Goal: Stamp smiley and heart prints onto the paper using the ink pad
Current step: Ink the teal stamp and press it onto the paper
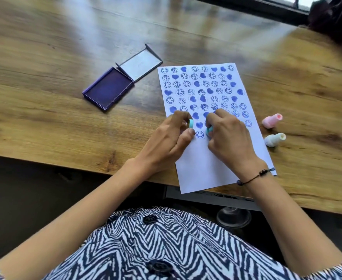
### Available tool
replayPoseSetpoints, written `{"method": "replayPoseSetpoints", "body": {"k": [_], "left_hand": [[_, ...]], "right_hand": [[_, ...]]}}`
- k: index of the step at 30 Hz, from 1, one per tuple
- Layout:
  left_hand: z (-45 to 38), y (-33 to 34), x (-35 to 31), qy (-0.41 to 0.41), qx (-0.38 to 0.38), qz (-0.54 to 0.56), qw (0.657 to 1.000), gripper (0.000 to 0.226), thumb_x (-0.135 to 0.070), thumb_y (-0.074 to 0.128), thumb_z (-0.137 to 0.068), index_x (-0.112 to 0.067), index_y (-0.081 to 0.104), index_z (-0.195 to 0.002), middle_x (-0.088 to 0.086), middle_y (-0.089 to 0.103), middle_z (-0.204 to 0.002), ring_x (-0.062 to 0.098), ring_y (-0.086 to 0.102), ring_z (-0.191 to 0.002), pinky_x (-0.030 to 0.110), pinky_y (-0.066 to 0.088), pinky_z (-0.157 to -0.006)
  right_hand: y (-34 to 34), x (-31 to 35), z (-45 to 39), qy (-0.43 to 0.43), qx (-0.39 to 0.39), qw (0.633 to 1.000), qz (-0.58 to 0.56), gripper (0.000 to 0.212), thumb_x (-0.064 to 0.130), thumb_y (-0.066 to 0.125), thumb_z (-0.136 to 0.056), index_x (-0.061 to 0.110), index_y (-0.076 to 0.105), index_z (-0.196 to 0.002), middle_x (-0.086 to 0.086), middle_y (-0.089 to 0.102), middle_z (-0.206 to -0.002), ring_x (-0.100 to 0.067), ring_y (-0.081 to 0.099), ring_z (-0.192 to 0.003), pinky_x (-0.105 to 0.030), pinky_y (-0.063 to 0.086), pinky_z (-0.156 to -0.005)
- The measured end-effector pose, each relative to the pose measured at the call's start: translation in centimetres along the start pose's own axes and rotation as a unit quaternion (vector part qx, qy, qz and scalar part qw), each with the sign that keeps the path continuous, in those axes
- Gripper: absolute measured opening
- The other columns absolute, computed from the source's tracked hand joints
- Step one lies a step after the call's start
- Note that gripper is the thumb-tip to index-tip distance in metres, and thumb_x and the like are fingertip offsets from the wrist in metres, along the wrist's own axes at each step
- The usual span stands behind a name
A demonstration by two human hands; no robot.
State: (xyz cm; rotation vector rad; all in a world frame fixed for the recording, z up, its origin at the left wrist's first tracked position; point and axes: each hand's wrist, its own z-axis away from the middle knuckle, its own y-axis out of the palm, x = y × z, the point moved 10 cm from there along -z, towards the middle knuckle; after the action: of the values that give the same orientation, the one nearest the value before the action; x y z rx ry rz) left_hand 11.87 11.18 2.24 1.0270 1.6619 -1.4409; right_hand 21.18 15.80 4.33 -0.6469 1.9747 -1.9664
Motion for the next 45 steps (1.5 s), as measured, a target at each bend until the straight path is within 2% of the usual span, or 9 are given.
{"method": "replayPoseSetpoints", "body": {"k": [13,17,20,24,27,30,33,37,45], "left_hand": [[0.2,0.0,-1.1,0.045,-0.012,-0.045,0.998,0.046,-0.039,0.030,-0.085,-0.003,0.042,-0.110,0.019,0.067,-0.092,0.028,0.058,-0.098,0.036,0.040,-0.084],[0.2,0.0,-1.1,0.036,-0.010,-0.042,0.998,0.046,-0.041,0.032,-0.085,-0.004,0.041,-0.110,0.019,0.066,-0.095,0.028,0.059,-0.098,0.041,0.045,-0.086],[0.1,-0.1,-1.0,0.033,-0.010,-0.022,0.999,0.037,-0.034,0.037,-0.087,-0.004,0.041,-0.109,0.021,0.064,-0.098,0.029,0.061,-0.094,0.046,0.048,-0.085],[0.3,-0.2,-1.3,0.040,-0.011,-0.004,0.999,0.047,-0.043,0.032,-0.083,-0.005,0.042,-0.110,0.020,0.063,-0.101,0.027,0.060,-0.096,0.038,0.046,-0.086],[0.3,-0.7,-1.6,0.052,-0.027,-0.006,0.998,0.038,-0.035,0.039,-0.086,-0.004,0.046,-0.108,0.016,0.065,-0.098,0.025,0.057,-0.098,0.022,0.039,-0.085],[0.6,-1.0,-2.1,0.062,-0.047,-0.013,0.997,0.024,-0.020,0.053,-0.083,-0.005,0.053,-0.102,0.006,0.062,-0.093,0.023,0.056,-0.088,0.010,0.036,-0.081],[0.6,-0.3,-2.0,0.026,-0.024,0.055,0.998,0.026,-0.020,0.058,-0.079,-0.007,0.057,-0.102,0.002,0.060,-0.091,0.022,0.059,-0.083,0.022,0.045,-0.082],[0.1,1.3,-2.3,-0.010,0.016,0.137,0.990,0.026,-0.017,0.061,-0.079,-0.011,0.058,-0.104,-0.003,0.063,-0.092,0.015,0.061,-0.088,0.035,0.050,-0.089],[-0.2,2.7,-2.5,-0.025,0.027,0.180,0.983,0.014,-0.024,0.059,-0.077,-0.028,0.060,-0.091,-0.009,0.066,-0.090,0.008,0.064,-0.086,0.030,0.052,-0.086]], "right_hand": [[0.0,0.4,-0.4,-0.012,0.036,0.999,-0.004,0.012,-0.001,0.048,-0.074,0.005,0.050,-0.084,-0.013,0.050,-0.087,-0.038,0.053,-0.072,-0.033,0.032,-0.053],[-0.3,-1.8,-0.2,0.041,0.029,0.991,-0.125,0.014,0.001,0.054,-0.077,0.006,0.059,-0.088,-0.014,0.060,-0.095,-0.033,0.055,-0.084,-0.037,0.045,-0.072],[-2.8,-5.5,1.2,0.136,-0.066,0.943,-0.297,0.011,0.000,0.063,-0.074,0.009,0.063,-0.081,-0.012,0.066,-0.084,-0.021,0.057,-0.074,-0.030,0.044,-0.072],[-2.6,-8.6,3.8,0.234,-0.095,0.836,-0.488,0.022,-0.006,0.062,-0.076,0.015,0.059,-0.076,-0.002,0.061,-0.067,-0.003,0.056,-0.046,-0.017,0.050,-0.051],[-1.7,-8.2,4.6,0.249,-0.075,0.809,-0.528,0.017,-0.008,0.060,-0.078,0.007,0.059,-0.084,-0.003,0.059,-0.066,-0.004,0.055,-0.046,-0.015,0.050,-0.051],[-1.4,-7.0,5.0,0.246,-0.069,0.777,-0.576,0.019,-0.007,0.061,-0.079,0.011,0.059,-0.077,-0.004,0.059,-0.068,-0.005,0.056,-0.046,-0.016,0.051,-0.053],[-1.8,-4.5,4.7,0.197,-0.050,0.750,-0.630,0.019,-0.005,0.063,-0.077,0.014,0.062,-0.077,-0.006,0.061,-0.070,-0.009,0.059,-0.052,-0.019,0.054,-0.058],[-3.2,-3.2,4.7,0.148,-0.059,0.775,-0.612,0.024,-0.009,0.060,-0.077,0.015,0.064,-0.080,-0.006,0.064,-0.074,-0.013,0.059,-0.058,-0.020,0.054,-0.062],[-3.6,-3.7,6.0,0.155,-0.081,0.802,-0.571,0.027,-0.002,0.064,-0.076,0.025,0.065,-0.076,0.004,0.066,-0.071,-0.014,0.060,-0.062,-0.023,0.053,-0.065]]}}
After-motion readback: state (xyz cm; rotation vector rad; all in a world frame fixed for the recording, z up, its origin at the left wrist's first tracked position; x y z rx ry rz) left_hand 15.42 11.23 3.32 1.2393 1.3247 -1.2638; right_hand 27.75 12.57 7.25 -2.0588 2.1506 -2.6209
